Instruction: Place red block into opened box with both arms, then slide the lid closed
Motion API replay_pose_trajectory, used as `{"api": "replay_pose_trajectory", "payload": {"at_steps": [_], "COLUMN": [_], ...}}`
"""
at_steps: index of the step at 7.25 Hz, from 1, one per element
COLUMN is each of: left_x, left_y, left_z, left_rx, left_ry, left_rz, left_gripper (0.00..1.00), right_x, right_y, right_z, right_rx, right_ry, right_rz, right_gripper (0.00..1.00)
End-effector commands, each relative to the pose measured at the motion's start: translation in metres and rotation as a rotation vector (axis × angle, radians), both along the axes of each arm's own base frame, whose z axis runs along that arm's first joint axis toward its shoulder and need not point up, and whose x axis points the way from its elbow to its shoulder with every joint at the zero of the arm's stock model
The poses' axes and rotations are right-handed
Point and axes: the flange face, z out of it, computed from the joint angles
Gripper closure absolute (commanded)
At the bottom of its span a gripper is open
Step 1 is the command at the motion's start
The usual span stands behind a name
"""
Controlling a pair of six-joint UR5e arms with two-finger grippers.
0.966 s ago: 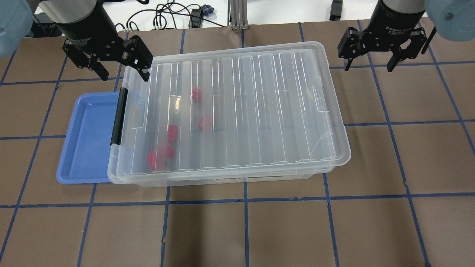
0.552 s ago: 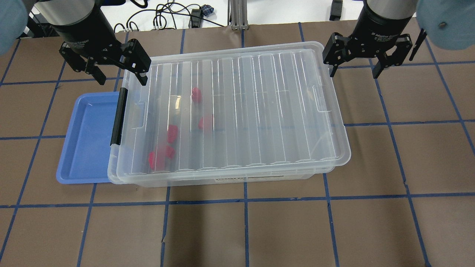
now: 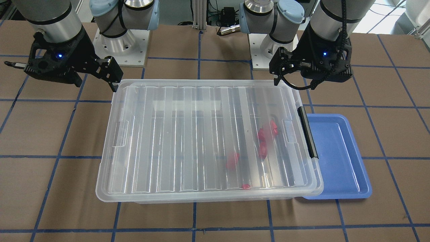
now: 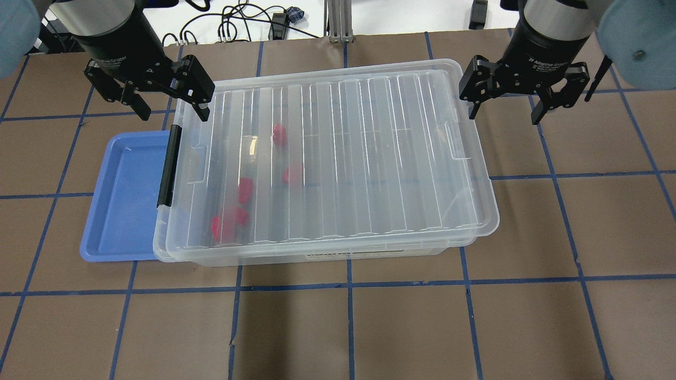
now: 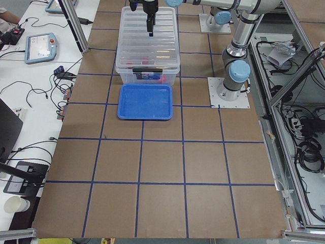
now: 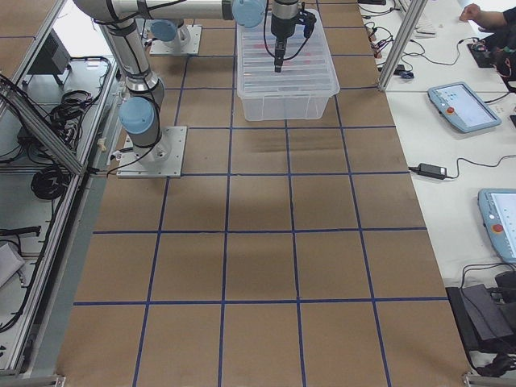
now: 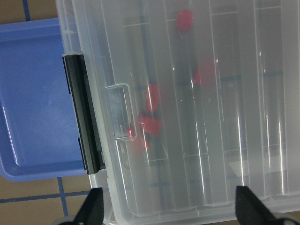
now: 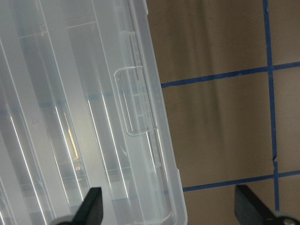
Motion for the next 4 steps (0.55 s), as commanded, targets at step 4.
{"api": "replay_pose_trajectory", "payload": {"at_steps": [4], "left_x": [-0.0010], "left_y": [0.0010], "left_z": [0.0021], "left_rx": [-0.007], "left_ry": [0.001], "left_rz": [0.010], "left_gripper": [0.00], "right_x": [0.0001], "right_y": [0.0046], "right_z": [0.0039], "right_rx": [-0.008], "right_ry": [0.000], "right_rz": [-0.003], "right_gripper": [0.00]}}
